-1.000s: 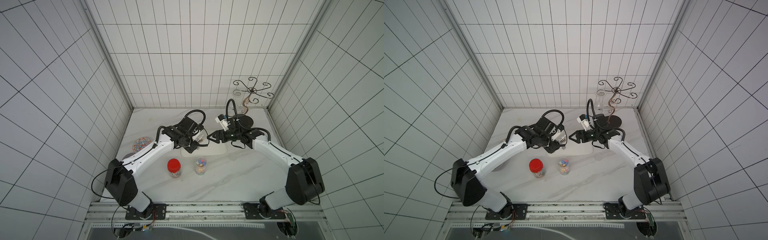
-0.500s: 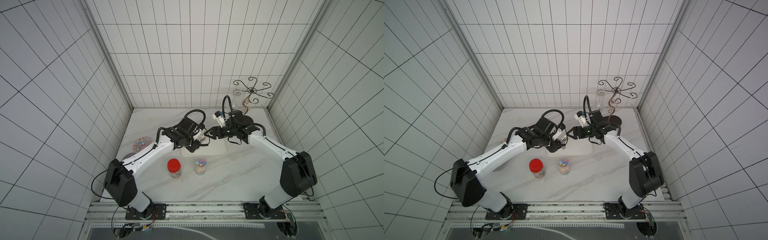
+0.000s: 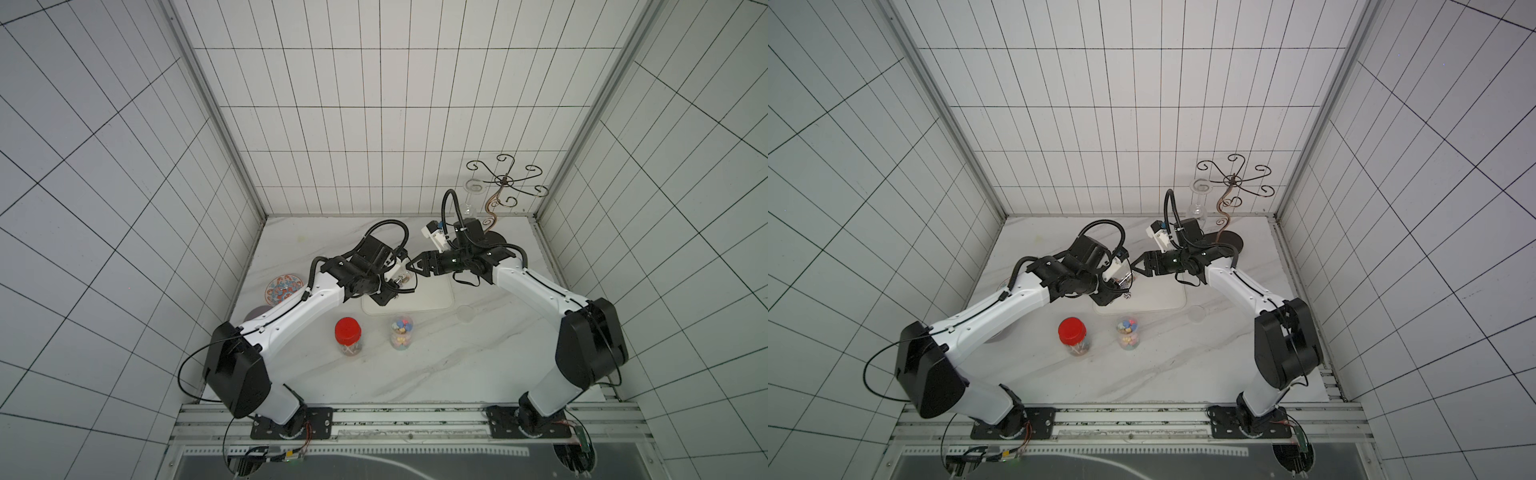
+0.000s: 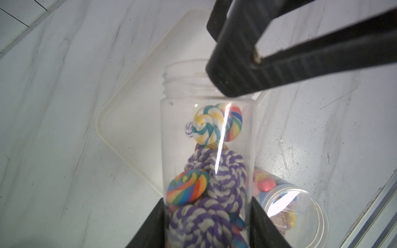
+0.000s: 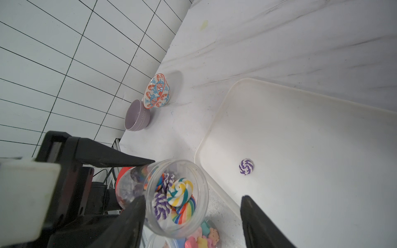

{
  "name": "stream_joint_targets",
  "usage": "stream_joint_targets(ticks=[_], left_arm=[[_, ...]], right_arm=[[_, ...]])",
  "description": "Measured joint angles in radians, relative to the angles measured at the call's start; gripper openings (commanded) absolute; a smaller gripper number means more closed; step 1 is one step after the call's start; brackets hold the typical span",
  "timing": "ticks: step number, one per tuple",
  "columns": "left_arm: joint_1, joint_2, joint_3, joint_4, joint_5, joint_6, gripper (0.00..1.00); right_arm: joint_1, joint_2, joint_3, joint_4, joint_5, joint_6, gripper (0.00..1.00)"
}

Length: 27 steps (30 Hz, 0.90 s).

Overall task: Pour the candies out of the jar
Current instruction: 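Pour the candies out of the jar onto the tray.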

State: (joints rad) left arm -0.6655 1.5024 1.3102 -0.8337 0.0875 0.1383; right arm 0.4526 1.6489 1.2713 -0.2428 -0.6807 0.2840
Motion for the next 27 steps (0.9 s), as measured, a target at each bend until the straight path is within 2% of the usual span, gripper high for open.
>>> stream_joint_targets(ticks=[19,24,27], left_arm=[[0.001,-0.012,-0.012,0.004,-0.004,0.002,0.43],[0.001,0.002,0.001,-0.003,-0.036,0.012,0.43],[0.002,0.058,0.068,-0.050,-0.093,0.012,0.43]], right_arm=[[-0.003,0.045,0.000,-0.013,0.038,-0.001,0.70],[-0.018,0.028,0.000,-0.036,0.069,-0.006,0.70],[-0.049,-0.010,0.000,-0.073,0.109,-0.016,0.70]])
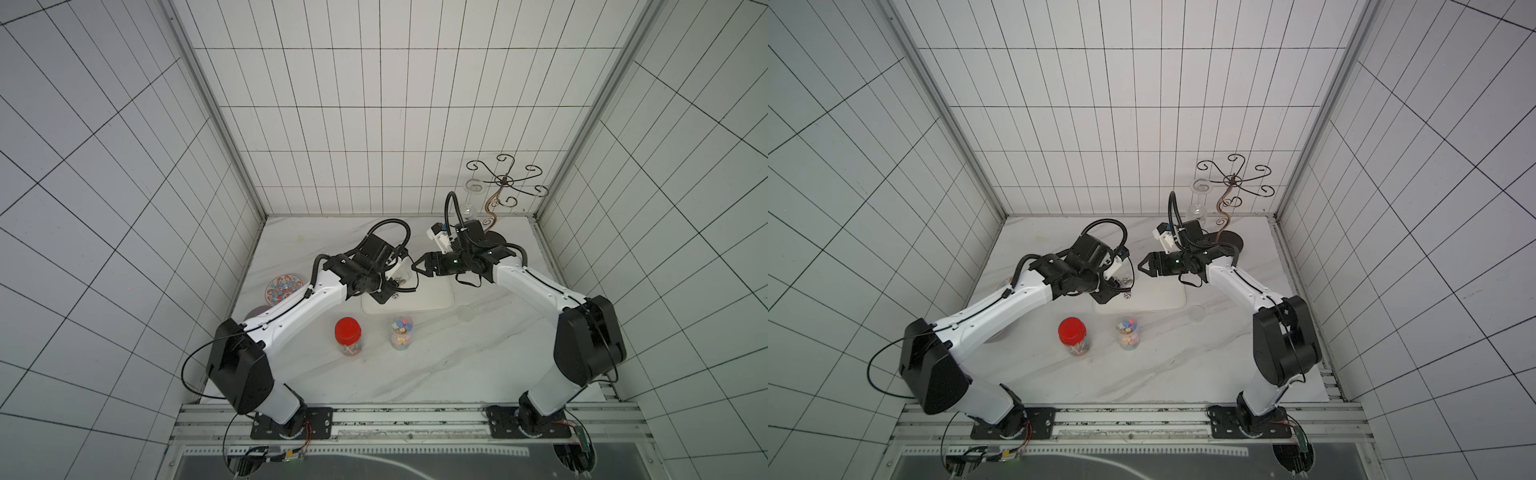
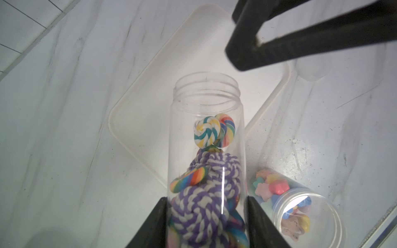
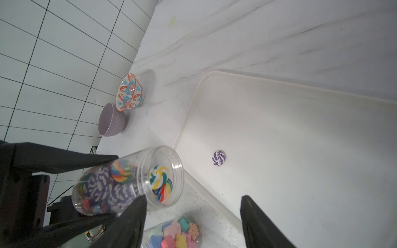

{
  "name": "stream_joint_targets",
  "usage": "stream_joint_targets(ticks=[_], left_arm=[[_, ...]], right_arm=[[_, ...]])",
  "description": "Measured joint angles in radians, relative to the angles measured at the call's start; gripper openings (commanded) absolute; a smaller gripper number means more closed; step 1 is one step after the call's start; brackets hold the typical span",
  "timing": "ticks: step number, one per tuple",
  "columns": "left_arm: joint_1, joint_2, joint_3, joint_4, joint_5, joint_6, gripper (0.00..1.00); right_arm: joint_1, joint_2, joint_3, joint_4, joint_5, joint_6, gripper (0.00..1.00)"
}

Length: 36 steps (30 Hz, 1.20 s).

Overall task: Pour the candies out of the jar
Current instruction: 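Pour the candies out of the jar onto the tray.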

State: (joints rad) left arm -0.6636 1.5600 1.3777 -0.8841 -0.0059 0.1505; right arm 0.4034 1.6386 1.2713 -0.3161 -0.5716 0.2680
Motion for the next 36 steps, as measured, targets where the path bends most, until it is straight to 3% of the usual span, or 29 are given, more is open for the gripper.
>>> stream_joint_targets(ticks=[7,13,25,29,36], left_arm=[[0.002,0.216,0.210,-0.187,-0.187,-0.044,0.40],[0.005,0.290,0.262,-0.301,-0.220,-0.084,0.40],[-0.005,0.344,0.352,-0.388,-0.195,-0.129,0.40],[-0.012,0.360,0.351,-0.385,-0.135,-0.133,0.40],[0.085,0.347,0.304,-0.368,-0.066,-0.143,0.40]], right_arm=[[-0.074,-0.152,-0.027,-0.027,0.045,-0.024,0.70],[-0.087,-0.181,-0.093,-0.037,0.047,-0.037,0.70],[-0.091,-0.181,-0.134,-0.046,0.030,-0.057,0.71],[-0.092,-0.181,-0.140,-0.046,0.022,-0.060,0.70],[-0.092,-0.182,-0.141,-0.043,0.010,-0.063,0.70]])
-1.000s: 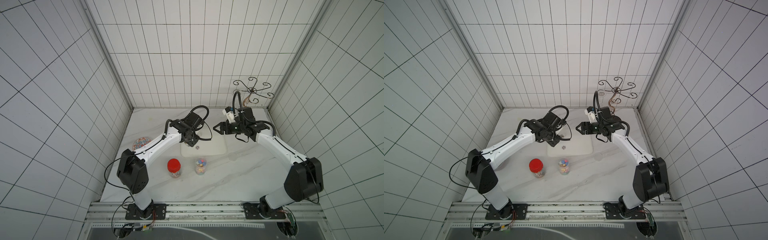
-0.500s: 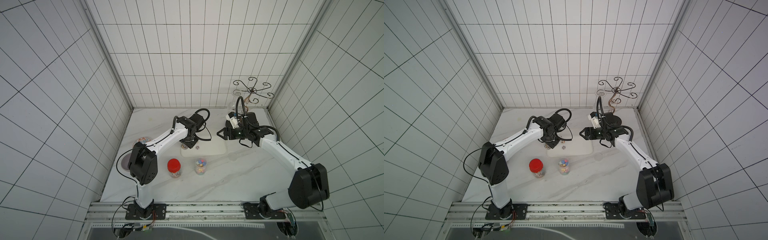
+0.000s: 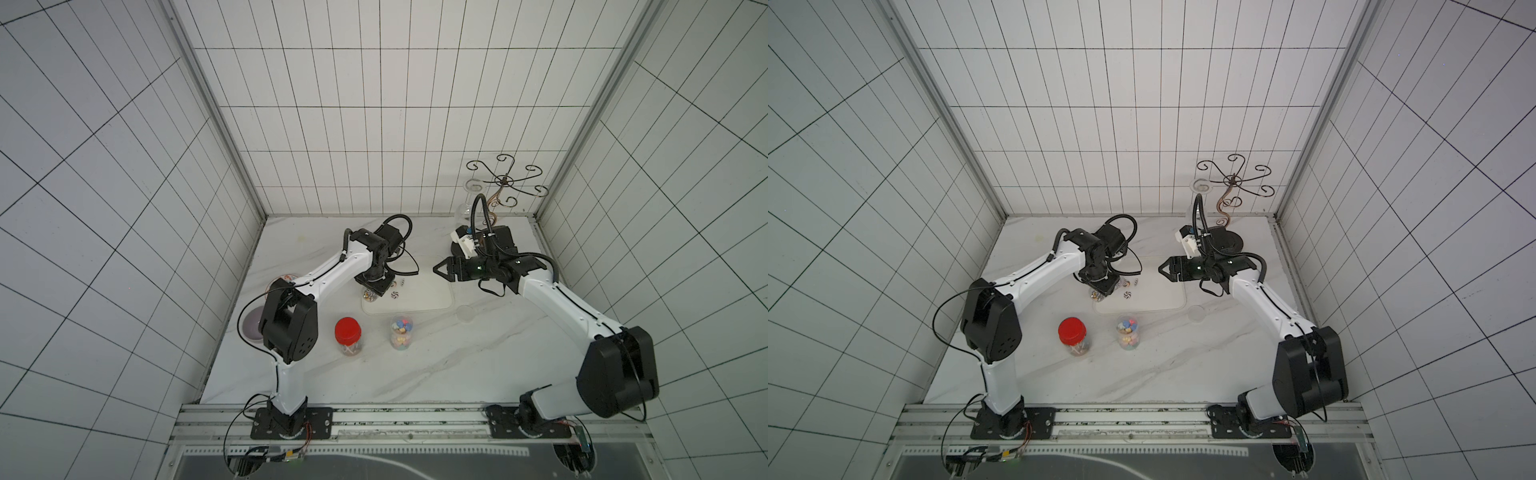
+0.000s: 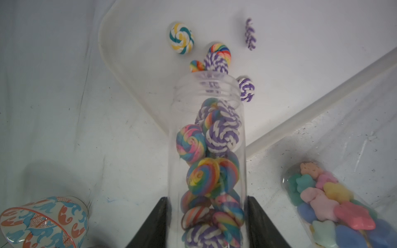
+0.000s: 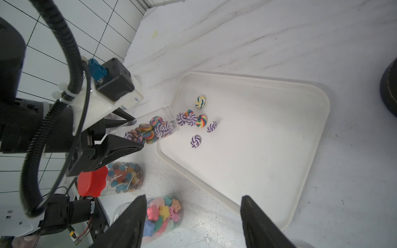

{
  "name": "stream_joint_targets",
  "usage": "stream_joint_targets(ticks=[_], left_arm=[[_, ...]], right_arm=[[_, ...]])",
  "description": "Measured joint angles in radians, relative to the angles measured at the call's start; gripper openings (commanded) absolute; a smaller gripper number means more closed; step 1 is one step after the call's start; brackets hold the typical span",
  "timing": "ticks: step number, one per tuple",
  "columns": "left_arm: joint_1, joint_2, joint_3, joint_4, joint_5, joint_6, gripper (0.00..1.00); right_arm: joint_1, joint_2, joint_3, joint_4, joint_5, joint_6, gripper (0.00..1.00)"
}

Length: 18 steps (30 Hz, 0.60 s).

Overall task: Pour the candies out of the jar
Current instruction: 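Pour the candies out of the jar onto the tray.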

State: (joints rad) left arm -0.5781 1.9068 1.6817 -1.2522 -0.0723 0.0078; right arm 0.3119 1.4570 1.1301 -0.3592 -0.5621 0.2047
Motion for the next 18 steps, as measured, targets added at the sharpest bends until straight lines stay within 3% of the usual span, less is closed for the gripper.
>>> stream_joint_targets(ticks=[7,15,18], left_arm=[[0.028,-0.023,-0.016,0.000,0.009,-0.001,0.40],[-0.035,-0.024,-0.019,0.021,0.045,-0.004,0.40],[0.027,-0.039,-0.050,0.045,0.074,-0.003,0.39]], right_arm=[[-0.002,0.000,0.000,0.000,-0.004,0.000,0.70],[-0.006,0.000,0.000,0.000,-0.008,0.000,0.70],[-0.006,0.000,0.000,0.001,-0.007,0.000,0.70]])
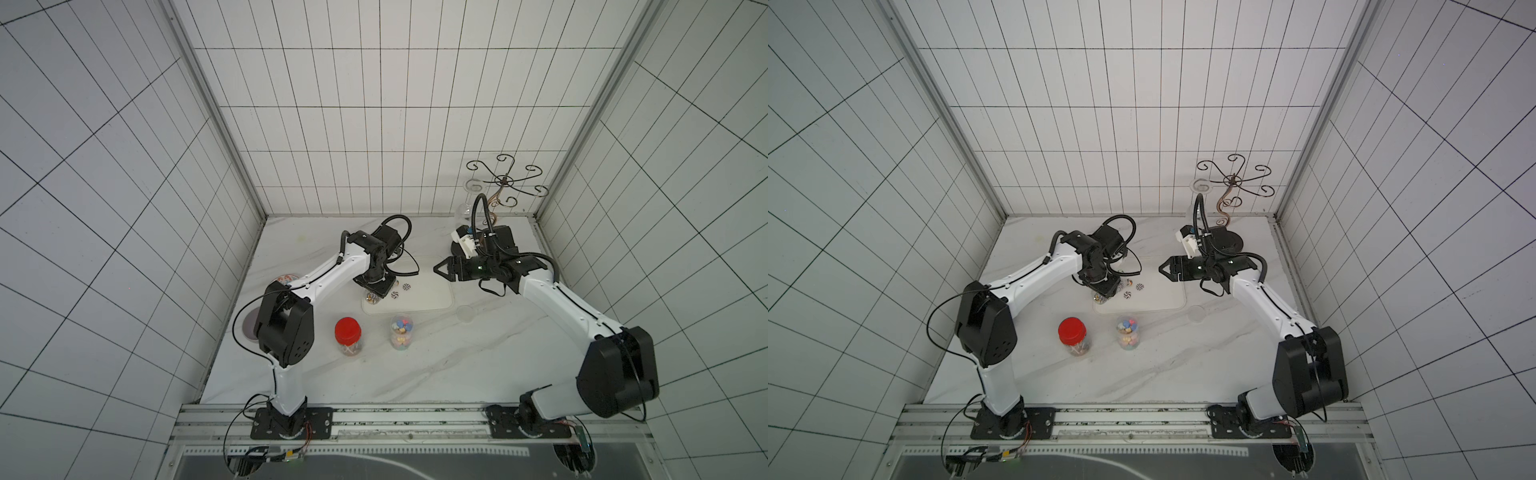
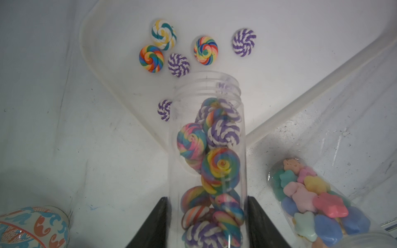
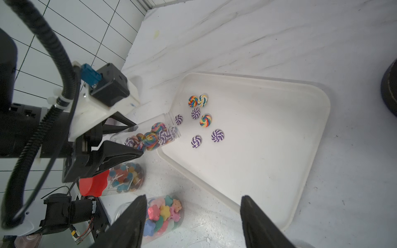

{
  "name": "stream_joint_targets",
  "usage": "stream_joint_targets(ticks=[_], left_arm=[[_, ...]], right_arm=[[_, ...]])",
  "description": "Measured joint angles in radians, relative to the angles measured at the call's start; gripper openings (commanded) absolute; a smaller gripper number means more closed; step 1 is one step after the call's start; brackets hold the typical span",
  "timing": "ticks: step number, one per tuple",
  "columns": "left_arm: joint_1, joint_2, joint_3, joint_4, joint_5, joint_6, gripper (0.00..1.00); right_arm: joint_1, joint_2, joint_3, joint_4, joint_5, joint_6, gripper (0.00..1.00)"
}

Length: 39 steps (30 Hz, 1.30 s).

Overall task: Pour the candies out of the jar
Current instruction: 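Pour the candies out of the jar onto the tray.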

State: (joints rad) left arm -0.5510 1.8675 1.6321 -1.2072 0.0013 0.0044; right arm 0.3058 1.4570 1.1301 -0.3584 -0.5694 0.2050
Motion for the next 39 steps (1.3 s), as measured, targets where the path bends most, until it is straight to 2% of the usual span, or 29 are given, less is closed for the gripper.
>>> stream_joint_targets(ticks=[3,5,10,12,17,19,25,28,31,36,39], left_arm=[[0.069,-0.011,-0.016,0.000,-0.001,-0.001,0.39],[0.075,-0.013,-0.016,0.002,0.000,-0.002,0.39],[-0.034,-0.014,-0.015,0.011,0.006,-0.005,0.39],[-0.042,-0.016,-0.016,0.018,0.021,-0.004,0.39],[0.056,-0.018,-0.038,0.024,0.007,-0.004,0.39],[0.067,-0.018,-0.038,0.018,-0.003,-0.005,0.39],[-0.060,-0.018,-0.035,0.027,-0.005,-0.003,0.38],[-0.014,-0.018,-0.045,0.032,0.019,0.002,0.37],[0.035,-0.018,-0.036,0.016,-0.006,0.002,0.37],[-0.052,-0.011,0.006,-0.009,-0.042,0.008,0.38],[-0.060,0.028,0.061,-0.065,-0.066,0.022,0.38]], right_arm=[[0.000,0.000,0.000,0.000,0.000,0.000,0.70],[0.000,0.000,0.000,0.000,-0.002,0.000,0.70],[0.000,0.000,0.000,0.002,-0.006,0.005,0.70],[0.000,0.000,0.000,0.002,-0.006,0.007,0.70],[0.000,0.000,0.000,0.003,-0.006,0.008,0.70],[0.000,0.000,0.000,0.003,-0.006,0.008,0.70],[0.000,0.000,0.000,0.003,-0.006,0.011,0.70],[0.000,0.000,0.000,0.003,-0.006,0.011,0.70],[0.000,0.000,0.000,0.003,-0.006,0.011,0.70],[0.000,0.000,0.000,0.003,-0.008,0.011,0.70],[0.000,0.000,0.000,0.003,-0.011,0.011,0.70]])
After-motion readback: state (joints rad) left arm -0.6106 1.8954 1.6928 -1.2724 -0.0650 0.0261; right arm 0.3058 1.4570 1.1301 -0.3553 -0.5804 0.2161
